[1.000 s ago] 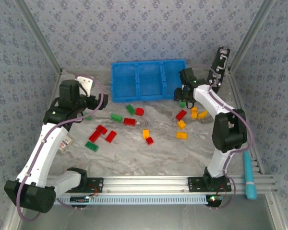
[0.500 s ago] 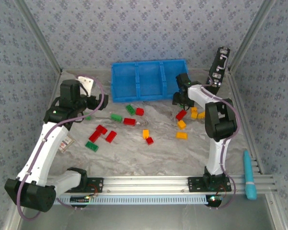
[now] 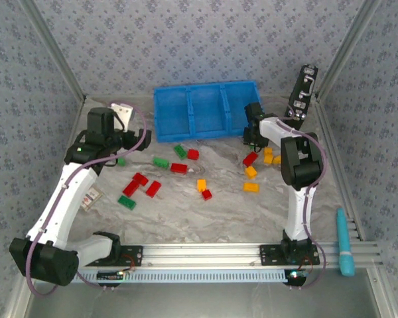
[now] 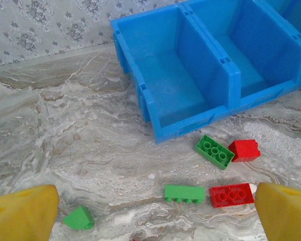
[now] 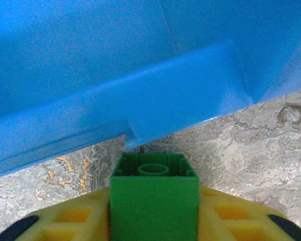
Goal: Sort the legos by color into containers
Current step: Pick up the lego from the top-right of the table, then place the lego in the container.
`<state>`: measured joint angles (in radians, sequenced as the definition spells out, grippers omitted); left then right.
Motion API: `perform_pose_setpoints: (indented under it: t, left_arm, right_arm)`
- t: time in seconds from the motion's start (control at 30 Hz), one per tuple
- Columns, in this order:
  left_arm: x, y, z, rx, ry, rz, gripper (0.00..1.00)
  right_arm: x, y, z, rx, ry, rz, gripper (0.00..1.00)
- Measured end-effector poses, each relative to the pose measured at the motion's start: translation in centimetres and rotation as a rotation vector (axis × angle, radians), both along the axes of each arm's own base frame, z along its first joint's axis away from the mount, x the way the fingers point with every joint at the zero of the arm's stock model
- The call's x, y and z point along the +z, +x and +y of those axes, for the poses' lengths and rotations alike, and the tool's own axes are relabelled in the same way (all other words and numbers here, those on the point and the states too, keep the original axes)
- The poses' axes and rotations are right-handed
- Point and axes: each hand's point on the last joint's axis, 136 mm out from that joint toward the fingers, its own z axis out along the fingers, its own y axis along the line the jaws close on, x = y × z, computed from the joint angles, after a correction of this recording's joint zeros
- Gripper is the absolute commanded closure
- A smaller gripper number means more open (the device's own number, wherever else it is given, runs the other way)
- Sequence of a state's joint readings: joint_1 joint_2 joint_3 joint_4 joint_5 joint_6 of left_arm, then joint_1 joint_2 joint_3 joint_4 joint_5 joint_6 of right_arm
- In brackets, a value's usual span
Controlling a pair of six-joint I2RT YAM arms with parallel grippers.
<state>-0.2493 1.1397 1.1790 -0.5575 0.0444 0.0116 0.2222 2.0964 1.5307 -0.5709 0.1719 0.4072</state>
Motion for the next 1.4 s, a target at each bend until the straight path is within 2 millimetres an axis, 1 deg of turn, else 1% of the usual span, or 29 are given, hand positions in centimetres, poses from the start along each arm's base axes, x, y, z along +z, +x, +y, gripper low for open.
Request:
perform_pose_setpoints:
  t: [0.17,0.27,0.37,0.43,0.47,0.53,0.63,0.67,0.73,0.77,0.83,0.9,0.97,1.03,1.13,1.2,1.27,1.3,1.33,1.37,1.4]
  left_arm:
    - [-0.2,0.2,-0.1,-0.002,0.005,0.006,0.00]
    - [-0.2,0.2,-0.1,-0.003,0.006,0.005,0.00]
    - [-0.2,0.2,-0.1,-0.003,0.006,0.005,0.00]
    - [-0.2,0.2,-0.1,-0.003,0.006,0.004,0.00]
    - [-0.2,0.2,-0.1,-0.004,0.006,0.004,0.00]
    - [-0.2,0.2,-0.1,-0.004,0.006,0.004,0.00]
    - [0.0,0.2,-0.4,-0.020,-0.005,0.001,0.00]
    - [0.0,0.2,-0.6,-0.026,-0.008,-0.001,0.00]
    - [0.1,0.0,-1.3,-0.048,-0.010,-0.002,0.00]
    - [0.1,-0.2,-1.9,-0.066,-0.012,-0.002,0.00]
    - [0.0,-0.6,-3.1,-0.108,-0.013,-0.001,0.00]
    - [0.1,-1.0,-4.3,-0.152,-0.012,0.004,0.00]
    - [0.3,-1.3,-5.6,-0.201,-0.012,0.013,0.00]
    - [1.0,-1.4,-7.0,-0.247,-0.006,0.019,0.00]
    - [2.6,-1.9,-9.6,-0.336,0.022,0.008,0.00]
    - [4.1,-2.6,-11.4,-0.400,0.048,-0.012,0.00]
    - [6.3,-3.3,-12.9,-0.456,0.068,-0.034,0.00]
    - [7.6,-3.4,-13.4,-0.472,0.068,-0.049,0.00]
    - [9.0,-3.3,-13.8,-0.481,0.067,-0.066,0.00]
    - [10.9,-3.1,-14.0,-0.485,0.060,-0.089,0.00]
    - [12.3,-2.9,-14.2,-0.486,0.053,-0.109,0.00]
  right_arm:
    - [0.3,-0.1,0.1,0.015,0.002,0.000,0.69]
    - [1.6,-0.5,0.4,0.036,0.006,-0.006,0.70]
    - [4.4,-0.9,1.0,0.063,0.015,-0.042,0.70]
    - [7.1,-0.8,1.6,0.089,0.019,-0.082,0.70]
    - [8.5,-0.3,1.9,0.098,0.024,-0.110,0.70]
    - [11.0,0.8,2.6,0.118,0.034,-0.169,0.70]
    - [14.2,3.0,3.3,0.142,0.043,-0.251,0.69]
    - [15.0,3.8,3.6,0.149,0.046,-0.275,0.69]
    - [16.0,5.4,4.1,0.161,0.051,-0.310,0.69]
    - [16.2,6.3,4.3,0.166,0.052,-0.322,0.69]
    - [15.9,8.1,4.7,0.172,0.054,-0.334,0.69]
    - [14.9,9.9,5.1,0.178,0.053,-0.333,0.69]
    - [13.0,11.2,5.3,0.182,0.046,-0.312,0.68]
    - [10.8,11.9,5.3,0.185,0.044,-0.279,0.67]
    - [8.1,12.0,5.1,0.186,0.044,-0.226,0.65]
    - [7.1,11.9,4.9,0.186,0.055,-0.204,0.62]
    - [7.1,12.0,4.7,0.186,0.068,-0.201,0.59]
    - [7.3,12.1,4.6,0.186,0.074,-0.205,0.56]
    - [7.5,12.2,4.6,0.191,0.077,-0.211,0.51]
    - [7.6,12.3,4.5,0.195,0.078,-0.214,0.47]
    - [7.7,12.3,4.5,0.201,0.078,-0.215,0.42]
